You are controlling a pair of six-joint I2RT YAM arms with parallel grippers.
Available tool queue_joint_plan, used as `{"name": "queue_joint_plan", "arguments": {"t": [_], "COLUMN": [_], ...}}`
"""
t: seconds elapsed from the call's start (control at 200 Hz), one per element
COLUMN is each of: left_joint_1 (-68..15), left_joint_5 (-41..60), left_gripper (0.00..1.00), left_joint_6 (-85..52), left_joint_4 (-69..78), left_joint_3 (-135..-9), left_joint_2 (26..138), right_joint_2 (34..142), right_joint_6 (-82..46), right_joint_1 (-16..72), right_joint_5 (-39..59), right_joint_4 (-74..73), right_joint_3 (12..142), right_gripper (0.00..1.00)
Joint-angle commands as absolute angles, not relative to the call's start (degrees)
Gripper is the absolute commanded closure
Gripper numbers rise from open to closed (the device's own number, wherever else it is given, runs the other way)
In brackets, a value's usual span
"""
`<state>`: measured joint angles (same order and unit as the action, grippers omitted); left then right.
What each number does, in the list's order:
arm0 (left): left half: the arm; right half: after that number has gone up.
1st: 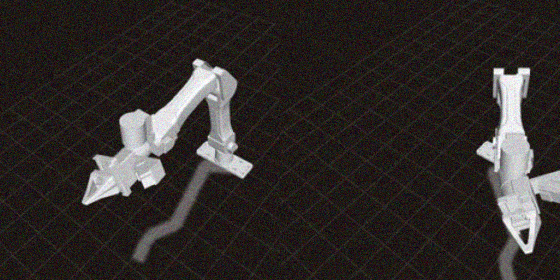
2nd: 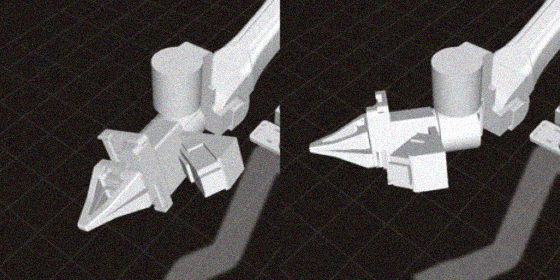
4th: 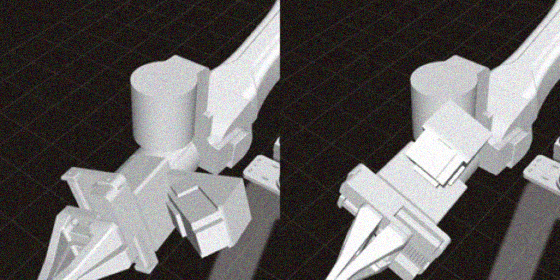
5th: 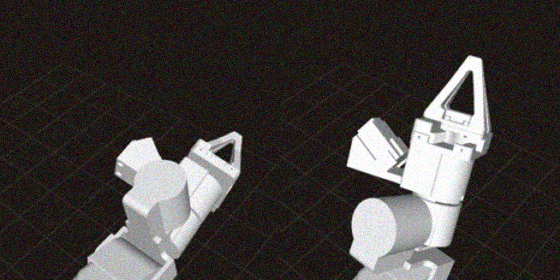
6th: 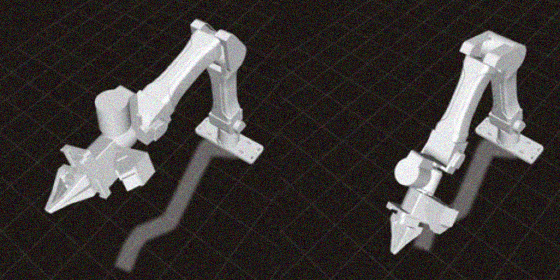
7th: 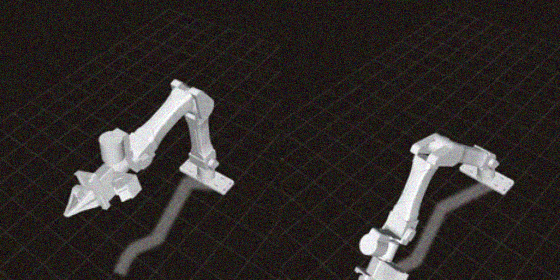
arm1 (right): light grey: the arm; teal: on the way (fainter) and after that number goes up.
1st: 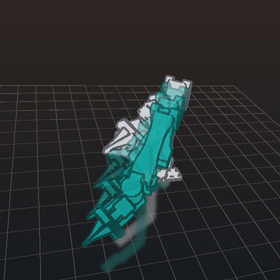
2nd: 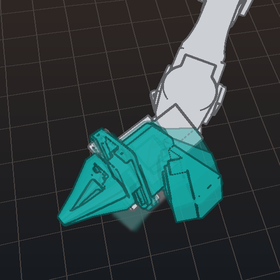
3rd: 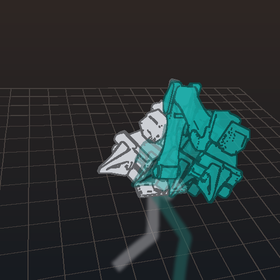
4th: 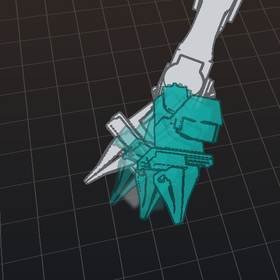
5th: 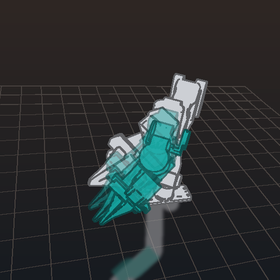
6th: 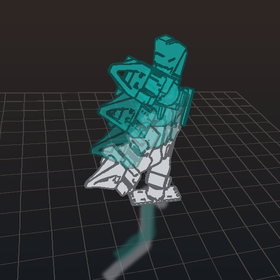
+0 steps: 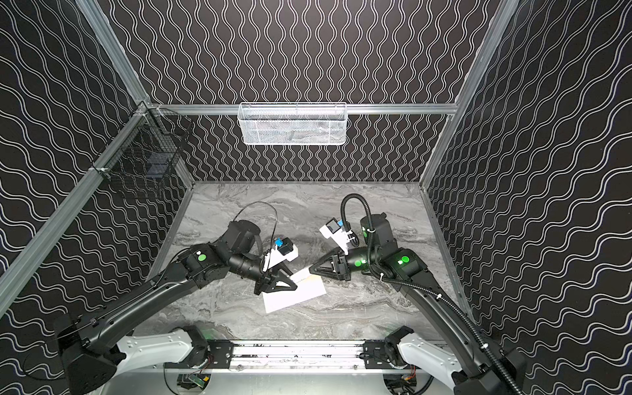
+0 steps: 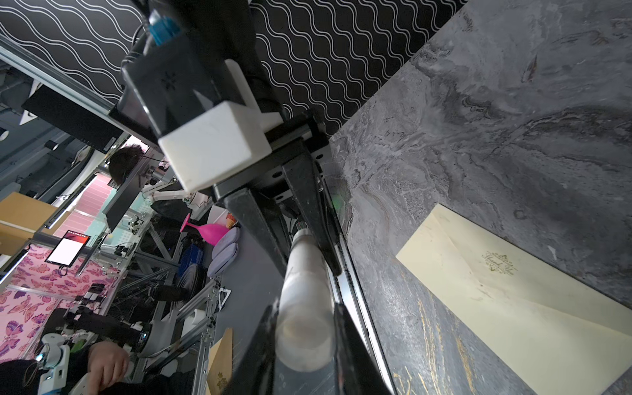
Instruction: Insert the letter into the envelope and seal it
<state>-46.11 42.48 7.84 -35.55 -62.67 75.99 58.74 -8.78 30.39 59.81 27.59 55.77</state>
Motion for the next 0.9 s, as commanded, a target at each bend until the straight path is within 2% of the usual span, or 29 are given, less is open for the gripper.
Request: {"name": "queue_joint_plan", "arguments": {"t": [0.0,0.32,0.53,0.896], "left_joint_1": [-46.4,-46.9,-46.7,-45.2], "left_joint_5": [43.1,45.1,48.0,46.1], "left_gripper": [1.00,1.00,1.00,1.00], "left_joint_6": [9.1,9.1,7.4,5.8], "left_joint_4": [-29.2,-28.5,-25.3,-22.1], "left_joint_3": [-64.3,-66.6,-65.9,-64.1], "left_joint_2": [76.8,77.7,77.6,76.7], "right_joint_2": [59.5,61.0,58.7,60.7], "right_joint_6": [-6.5,-2.3,-9.0,-9.9], "right_joint_1": [31.6,32.6,34.2,38.8], "right_joint_5": [63.0,62.4,61.9,60.5], "right_joint_4": [31.9,37.4,27.8,25.7], "right_joint_3": [56.4,59.4,54.8,52.7], "right_gripper": [0.88,0.88,0.91,0.93]}}
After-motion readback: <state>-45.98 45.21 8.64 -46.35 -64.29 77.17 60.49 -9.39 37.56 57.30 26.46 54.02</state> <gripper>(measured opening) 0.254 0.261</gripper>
